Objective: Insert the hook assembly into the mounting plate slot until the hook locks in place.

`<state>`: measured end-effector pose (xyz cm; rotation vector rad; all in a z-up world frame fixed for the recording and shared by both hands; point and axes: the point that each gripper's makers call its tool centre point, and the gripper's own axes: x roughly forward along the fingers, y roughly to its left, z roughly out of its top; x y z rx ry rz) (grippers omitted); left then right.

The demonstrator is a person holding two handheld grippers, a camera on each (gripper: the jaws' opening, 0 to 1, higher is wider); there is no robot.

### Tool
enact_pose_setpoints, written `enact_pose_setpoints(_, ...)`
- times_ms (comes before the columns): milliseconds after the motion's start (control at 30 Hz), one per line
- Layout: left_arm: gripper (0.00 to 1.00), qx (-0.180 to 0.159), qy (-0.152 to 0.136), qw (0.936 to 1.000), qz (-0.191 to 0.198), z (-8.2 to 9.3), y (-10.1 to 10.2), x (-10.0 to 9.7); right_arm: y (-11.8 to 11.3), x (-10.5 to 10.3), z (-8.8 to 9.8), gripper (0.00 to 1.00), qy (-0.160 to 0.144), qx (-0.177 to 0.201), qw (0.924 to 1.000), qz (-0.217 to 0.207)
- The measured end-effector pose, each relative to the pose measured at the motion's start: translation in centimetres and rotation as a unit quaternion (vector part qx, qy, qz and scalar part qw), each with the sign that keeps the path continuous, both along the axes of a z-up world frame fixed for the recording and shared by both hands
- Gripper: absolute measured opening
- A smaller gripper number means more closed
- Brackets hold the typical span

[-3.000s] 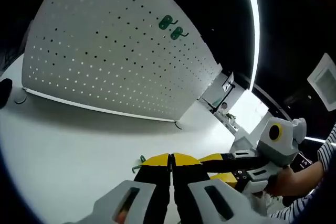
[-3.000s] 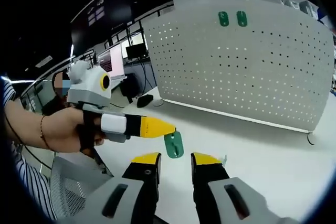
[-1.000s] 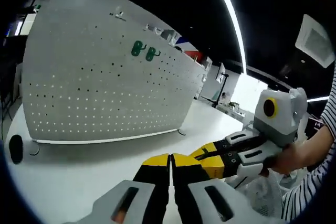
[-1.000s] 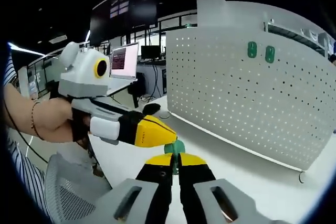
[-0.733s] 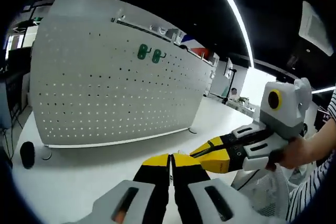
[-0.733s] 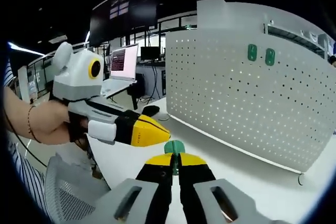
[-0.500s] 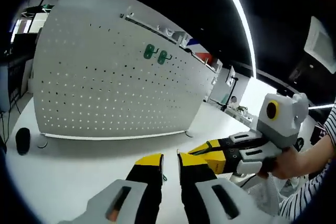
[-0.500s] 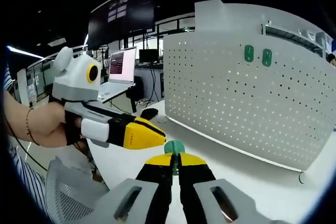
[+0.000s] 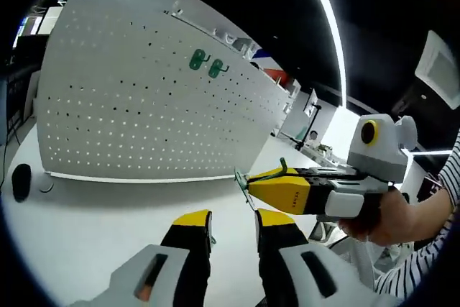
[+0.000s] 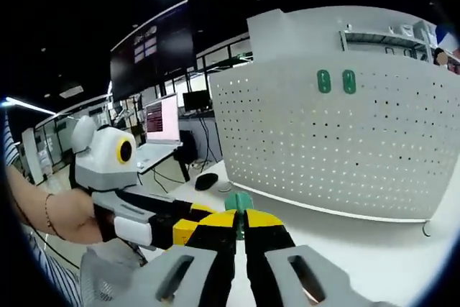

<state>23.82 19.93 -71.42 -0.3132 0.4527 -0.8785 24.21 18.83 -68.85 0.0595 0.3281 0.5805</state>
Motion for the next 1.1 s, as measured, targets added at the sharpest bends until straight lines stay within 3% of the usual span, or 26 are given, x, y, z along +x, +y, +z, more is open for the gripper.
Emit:
enact_pose_setpoints(167, 0.17, -0.008, -0.007, 0.9999, -0.002, 0.7, -0.3, 0.1, 0.1, 0.0, 0.6, 0.0, -0.002, 0.025, 0.9997, -0.002)
enact_pose_setpoints(367, 0.05, -0.014, -0.019, 0.9996, -0.012, 1.2, -0.5, 0.0, 0.3, -0.2, 0.5, 0.0, 0.001, 0.03, 0.9996, 0.0)
enact_pose_setpoints(833, 0.02, 0.002, -0.035, 0.9988, -0.034, 1.4, -0.5, -0.2, 0.2, -0.5, 0.6, 0.0, 0.005, 0.04, 0.9992, -0.005)
enact_pose_setpoints(1100, 0.01, 0.032, -0.073, 0.9963, -0.033, 1.8, 0.0, -0.5, 0.4, -0.5, 0.2, 0.0, 0.02, 0.054, 0.9983, -0.007)
